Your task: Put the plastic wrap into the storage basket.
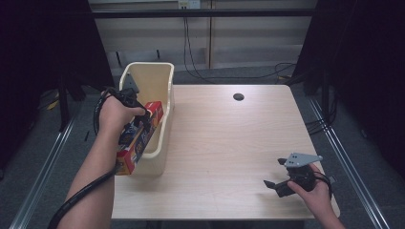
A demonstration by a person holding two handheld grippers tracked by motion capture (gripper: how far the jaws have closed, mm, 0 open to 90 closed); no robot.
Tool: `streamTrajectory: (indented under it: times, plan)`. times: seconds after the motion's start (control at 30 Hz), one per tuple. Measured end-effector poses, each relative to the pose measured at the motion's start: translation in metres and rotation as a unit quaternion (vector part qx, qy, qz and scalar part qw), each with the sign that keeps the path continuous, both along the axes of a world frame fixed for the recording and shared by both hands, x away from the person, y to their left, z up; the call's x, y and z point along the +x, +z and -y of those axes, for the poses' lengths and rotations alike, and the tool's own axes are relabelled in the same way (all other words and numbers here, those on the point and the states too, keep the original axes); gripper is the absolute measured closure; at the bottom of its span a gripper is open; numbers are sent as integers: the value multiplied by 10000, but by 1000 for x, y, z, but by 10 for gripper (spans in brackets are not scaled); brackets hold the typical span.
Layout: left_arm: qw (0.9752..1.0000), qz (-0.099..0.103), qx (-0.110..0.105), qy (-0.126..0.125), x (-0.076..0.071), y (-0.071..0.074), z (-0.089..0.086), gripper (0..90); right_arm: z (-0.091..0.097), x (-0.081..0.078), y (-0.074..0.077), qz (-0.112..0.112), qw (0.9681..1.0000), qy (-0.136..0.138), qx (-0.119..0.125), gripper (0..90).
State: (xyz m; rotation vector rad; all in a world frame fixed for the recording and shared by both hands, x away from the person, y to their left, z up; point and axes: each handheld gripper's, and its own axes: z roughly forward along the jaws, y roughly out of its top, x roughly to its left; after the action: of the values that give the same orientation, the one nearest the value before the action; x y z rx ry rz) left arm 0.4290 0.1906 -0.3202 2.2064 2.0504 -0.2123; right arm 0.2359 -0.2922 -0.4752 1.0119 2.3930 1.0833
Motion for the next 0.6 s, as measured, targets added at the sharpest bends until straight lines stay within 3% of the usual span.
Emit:
streamTrajectory:
  times: [0.17,0.23,0.6]
  plan:
    - [10000,-37,-20,-50,1,-3,-1,396,0,0,0,-10,10000,4,-22,29]
    - [10000,-1,-20,65,1,-5,0,395,-1,0,0,-1,10000,-6,-26,29]
    - [9999,-52,-87,95,1,-10,-1,393,-1,0,-1,-6,10000,-9,-50,29]
